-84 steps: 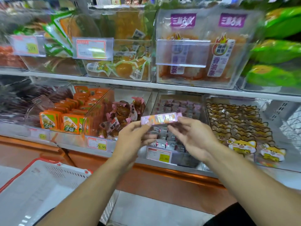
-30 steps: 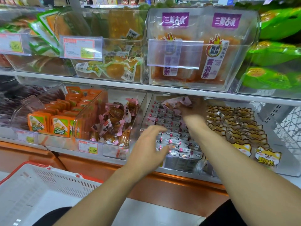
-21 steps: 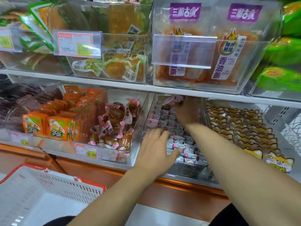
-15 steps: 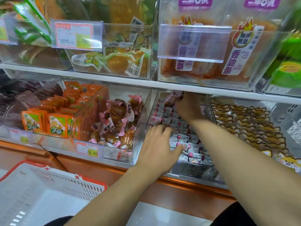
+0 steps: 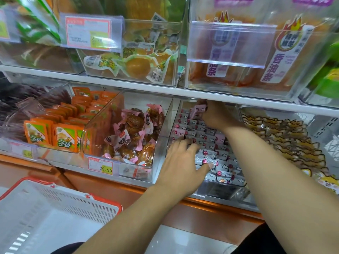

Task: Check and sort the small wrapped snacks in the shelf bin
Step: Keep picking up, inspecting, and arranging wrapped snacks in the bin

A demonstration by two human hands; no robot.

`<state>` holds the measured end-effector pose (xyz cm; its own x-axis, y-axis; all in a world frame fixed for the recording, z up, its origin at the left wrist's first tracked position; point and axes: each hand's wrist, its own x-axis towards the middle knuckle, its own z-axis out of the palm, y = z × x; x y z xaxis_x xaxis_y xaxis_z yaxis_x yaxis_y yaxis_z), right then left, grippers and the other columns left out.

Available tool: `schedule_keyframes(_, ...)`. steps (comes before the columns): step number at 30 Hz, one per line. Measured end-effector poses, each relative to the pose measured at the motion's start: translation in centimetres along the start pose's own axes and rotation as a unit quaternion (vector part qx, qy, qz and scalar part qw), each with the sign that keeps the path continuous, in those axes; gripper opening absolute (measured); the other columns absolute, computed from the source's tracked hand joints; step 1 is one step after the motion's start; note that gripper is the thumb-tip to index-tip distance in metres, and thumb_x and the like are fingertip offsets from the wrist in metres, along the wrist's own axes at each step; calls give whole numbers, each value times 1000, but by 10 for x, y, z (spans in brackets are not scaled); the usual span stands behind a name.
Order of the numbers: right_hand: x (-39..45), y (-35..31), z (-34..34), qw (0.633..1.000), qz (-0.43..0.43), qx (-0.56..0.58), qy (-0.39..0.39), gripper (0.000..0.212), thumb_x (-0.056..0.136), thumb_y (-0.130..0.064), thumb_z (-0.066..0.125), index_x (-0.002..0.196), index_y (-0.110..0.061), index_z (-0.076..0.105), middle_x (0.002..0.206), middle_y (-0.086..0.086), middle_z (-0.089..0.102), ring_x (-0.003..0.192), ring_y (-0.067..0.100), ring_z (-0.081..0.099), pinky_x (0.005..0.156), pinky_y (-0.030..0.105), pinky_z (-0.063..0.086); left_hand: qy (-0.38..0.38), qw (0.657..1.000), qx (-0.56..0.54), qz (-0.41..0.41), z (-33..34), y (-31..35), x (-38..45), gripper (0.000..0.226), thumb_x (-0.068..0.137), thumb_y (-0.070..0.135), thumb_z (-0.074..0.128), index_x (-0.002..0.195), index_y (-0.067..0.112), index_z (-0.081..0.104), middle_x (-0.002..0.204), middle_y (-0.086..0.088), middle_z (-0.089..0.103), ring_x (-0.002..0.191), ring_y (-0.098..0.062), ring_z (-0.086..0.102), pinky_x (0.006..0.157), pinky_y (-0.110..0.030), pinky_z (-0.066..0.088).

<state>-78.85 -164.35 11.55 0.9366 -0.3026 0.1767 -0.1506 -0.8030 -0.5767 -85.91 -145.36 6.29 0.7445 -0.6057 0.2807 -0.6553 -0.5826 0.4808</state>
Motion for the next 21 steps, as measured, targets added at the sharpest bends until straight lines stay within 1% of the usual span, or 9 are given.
schedule_keyframes(2,-3,3,12,999,-18,-25,15,37,94,7,50,127,-8,60,128,8,64,116,18,58,94,35,47,-4,1000,1,-2,0,0,0,60,91,62,58,137,24,54,141,3,48,137,-16,33,117,-36,30)
schedule_keyframes(5,-6,12,29,992,-2,-123,-14,50,92,6,52,134,-20,62,140,11,59,132,30,50,107,48,44,-11,1000,3,-3,-1,1,-1,60,91,61,58,137,24,54,140,3,48,137,-17,33,117,-37,31)
schedule_keyframes(7,-5,14,32,989,2,-150,-13,53,92,5,52,135,-24,62,143,11,57,136,33,45,110,49,40,-15,1000,0,-3,-1,0,-2,60,91,61,58,137,23,53,142,3,47,139,-17,31,118,-38,31)
schedule_keyframes(8,-3,13,31,990,2,-142,11,51,92,5,53,134,-22,63,140,11,59,134,32,48,110,50,41,-17,1000,-2,-3,-2,0,-3,60,91,61,58,137,23,53,143,3,46,140,-17,30,118,-39,30)
schedule_keyframes(10,-1,14,28,985,13,-151,86,41,92,1,56,127,-16,67,128,13,67,124,32,57,106,47,46,-20,1000,-6,-3,-3,0,-4,59,92,60,58,137,22,54,144,2,45,142,-18,29,119,-39,30)
schedule_keyframes(11,-2,16,27,980,25,-166,102,33,92,-2,58,121,-12,70,119,14,70,117,33,61,101,44,49,-21,1000,-7,-2,-4,0,-5,59,92,59,59,137,21,54,144,2,45,142,-18,29,119,-39,29)
schedule_keyframes(13,-6,18,29,980,45,-171,95,23,92,-3,58,110,-5,72,108,16,71,106,33,64,93,40,51,-25,1000,-12,0,-5,-1,-6,58,92,58,60,136,21,54,144,2,45,142,-18,28,119,-38,29)
schedule_keyframes(18,-11,14,33,984,43,-123,121,19,90,1,59,93,-7,76,97,11,74,94,28,68,84,36,55,-22,1000,-18,12,-7,-2,-8,55,91,56,63,134,21,56,143,4,45,142,-17,28,119,-35,29)
schedule_keyframes(21,-11,8,31,979,43,-65,187,19,91,-1,56,77,-8,68,90,9,73,90,27,69,82,40,55,-16,999,-24,16,-7,-1,-9,51,92,56,62,130,22,58,142,5,45,142,-14,26,116,-31,26)
